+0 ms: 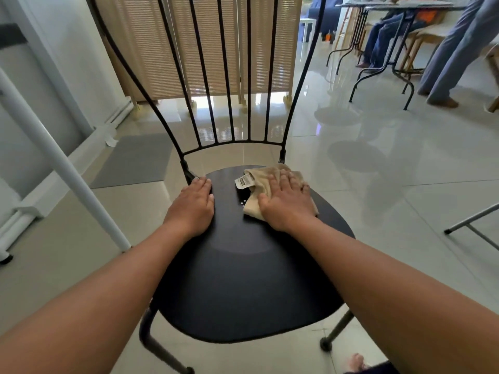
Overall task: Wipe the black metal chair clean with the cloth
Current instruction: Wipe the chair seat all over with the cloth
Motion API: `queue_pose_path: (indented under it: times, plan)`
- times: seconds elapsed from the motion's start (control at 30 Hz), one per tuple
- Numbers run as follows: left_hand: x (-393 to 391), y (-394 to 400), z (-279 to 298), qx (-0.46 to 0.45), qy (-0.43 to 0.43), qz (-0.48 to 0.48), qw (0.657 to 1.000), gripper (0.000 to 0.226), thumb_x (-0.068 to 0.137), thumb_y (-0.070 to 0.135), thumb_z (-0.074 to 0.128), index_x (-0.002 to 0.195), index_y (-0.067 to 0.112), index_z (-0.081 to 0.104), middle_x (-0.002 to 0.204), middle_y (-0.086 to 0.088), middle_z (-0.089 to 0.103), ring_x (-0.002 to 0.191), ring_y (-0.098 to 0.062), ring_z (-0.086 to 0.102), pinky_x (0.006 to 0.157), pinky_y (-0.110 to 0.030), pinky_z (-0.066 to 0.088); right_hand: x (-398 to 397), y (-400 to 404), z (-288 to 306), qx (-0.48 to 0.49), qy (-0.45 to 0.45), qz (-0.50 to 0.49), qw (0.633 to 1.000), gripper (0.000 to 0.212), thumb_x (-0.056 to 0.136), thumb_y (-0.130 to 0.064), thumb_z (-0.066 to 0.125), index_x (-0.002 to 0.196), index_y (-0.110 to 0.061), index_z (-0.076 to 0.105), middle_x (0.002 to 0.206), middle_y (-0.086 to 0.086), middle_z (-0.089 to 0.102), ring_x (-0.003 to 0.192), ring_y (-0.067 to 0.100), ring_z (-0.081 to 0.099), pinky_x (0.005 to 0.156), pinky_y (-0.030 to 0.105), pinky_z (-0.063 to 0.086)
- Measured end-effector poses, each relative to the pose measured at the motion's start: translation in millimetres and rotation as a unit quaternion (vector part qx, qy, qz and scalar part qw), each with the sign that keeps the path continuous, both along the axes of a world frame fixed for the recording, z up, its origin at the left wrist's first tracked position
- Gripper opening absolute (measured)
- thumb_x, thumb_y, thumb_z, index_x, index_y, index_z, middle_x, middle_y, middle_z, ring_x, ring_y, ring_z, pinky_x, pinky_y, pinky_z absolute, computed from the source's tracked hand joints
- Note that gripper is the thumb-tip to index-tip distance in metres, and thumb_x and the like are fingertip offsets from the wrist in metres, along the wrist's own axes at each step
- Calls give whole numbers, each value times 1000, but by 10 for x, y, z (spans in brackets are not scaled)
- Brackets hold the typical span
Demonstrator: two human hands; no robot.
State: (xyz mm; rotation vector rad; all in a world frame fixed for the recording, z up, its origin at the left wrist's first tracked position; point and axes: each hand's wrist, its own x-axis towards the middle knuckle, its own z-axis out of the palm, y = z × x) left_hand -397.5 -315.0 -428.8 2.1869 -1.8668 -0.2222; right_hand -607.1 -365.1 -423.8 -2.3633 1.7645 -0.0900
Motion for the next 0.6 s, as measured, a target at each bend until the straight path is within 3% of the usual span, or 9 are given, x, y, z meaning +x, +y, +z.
queue_pose_path:
  times: [0.23,0.4,0.6]
  plan:
    - [-13,-74,-60,-12,-5,2,1000,55,105,29,25,157,13,17,165,-1,9,152,-12,5,123,-31,2,106,-446,51,6,-18,-47,999,64,100,-44,12,159,-17,8,166,9,3,153,27,1,122,50,-1]
    - [-7,-78,-78,-15,-3,3,1000,55,105,30,24,157,14,15,166,1,6,152,-10,2,123,-31,1,237,-741,174,55,-59,-101,992,61,96,-29,24,153,-11,28,160,11,27,145,30,27,115,48,20]
    - [-43,-93,-79,-20,-6,9,1000,55,105,30,23,157,14,14,166,1,6,152,-10,2,123,-30,1,338,-812,273,68,-89,-147,983,55,97,-28,27,145,-8,43,151,14,41,137,31,40,110,46,29]
